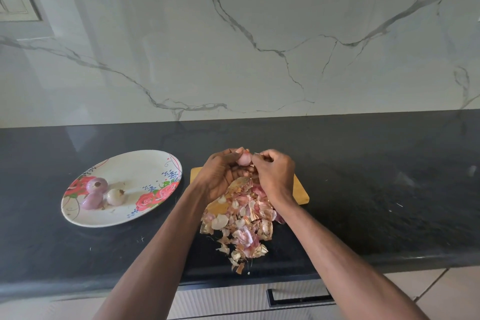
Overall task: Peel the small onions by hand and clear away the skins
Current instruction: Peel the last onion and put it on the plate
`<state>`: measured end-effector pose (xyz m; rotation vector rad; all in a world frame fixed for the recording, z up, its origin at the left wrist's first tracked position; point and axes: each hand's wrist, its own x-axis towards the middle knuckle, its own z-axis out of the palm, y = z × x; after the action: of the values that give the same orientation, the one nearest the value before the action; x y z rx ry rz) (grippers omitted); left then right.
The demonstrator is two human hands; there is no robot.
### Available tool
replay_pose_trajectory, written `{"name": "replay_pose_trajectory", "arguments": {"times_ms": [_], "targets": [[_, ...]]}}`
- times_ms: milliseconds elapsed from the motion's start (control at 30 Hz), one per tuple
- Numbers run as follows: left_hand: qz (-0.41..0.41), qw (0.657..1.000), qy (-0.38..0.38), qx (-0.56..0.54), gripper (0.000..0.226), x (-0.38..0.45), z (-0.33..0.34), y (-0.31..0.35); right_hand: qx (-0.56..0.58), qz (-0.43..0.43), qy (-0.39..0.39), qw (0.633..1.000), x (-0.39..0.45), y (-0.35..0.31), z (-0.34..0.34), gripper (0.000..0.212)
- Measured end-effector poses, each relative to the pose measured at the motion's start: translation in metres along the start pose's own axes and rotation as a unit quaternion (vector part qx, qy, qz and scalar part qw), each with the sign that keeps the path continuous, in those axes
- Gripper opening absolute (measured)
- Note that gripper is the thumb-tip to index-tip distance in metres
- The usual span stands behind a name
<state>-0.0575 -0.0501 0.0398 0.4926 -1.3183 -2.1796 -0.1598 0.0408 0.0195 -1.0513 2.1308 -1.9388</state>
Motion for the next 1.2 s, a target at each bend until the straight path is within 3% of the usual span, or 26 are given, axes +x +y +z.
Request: {"name": "replay_pose_trajectory", "arguments": {"times_ms": [267,400,467,600,733,833,900,1200], "targets": [[-0.014,0.996,0.001,-0.086,0.02,0.0,-0.008,0.003,-0.014,0.039,0.026,0.999,0.006,0.007,0.001,0.04],[-0.005,0.994,0.022,-0.111,0.027,0.004,-0.013,0.004,-0.048,0.056,0.043,0.996,0.008,0.008,-0.002,0.035],[0.002,0.993,0.03,-0.116,0.03,0.004,-0.014,0.005,-0.059,0.021,0.017,0.998,0.006,0.01,-0.002,0.036],[0.02,0.996,0.035,-0.084,0.031,0.005,-0.013,0.003,-0.031,-0.032,-0.051,0.998,0.003,0.004,0.001,0.004],[0.04,0.999,0.036,0.0,0.024,0.003,-0.013,-0.001,0.008,-0.017,-0.103,0.994,0.003,-0.001,0.0,0.02],[0.064,0.993,0.054,0.084,0.026,0.001,-0.01,-0.004,0.024,-0.021,-0.083,0.996,0.002,0.001,-0.001,0.018],[0.084,0.986,0.065,0.126,0.023,0.002,-0.008,-0.004,0.048,-0.02,-0.066,0.996,0.003,0.002,-0.001,0.029],[0.114,0.975,0.062,0.182,0.015,0.002,-0.008,-0.005,-0.003,-0.079,-0.046,0.996,0.0,0.007,0.003,0.035]]}}
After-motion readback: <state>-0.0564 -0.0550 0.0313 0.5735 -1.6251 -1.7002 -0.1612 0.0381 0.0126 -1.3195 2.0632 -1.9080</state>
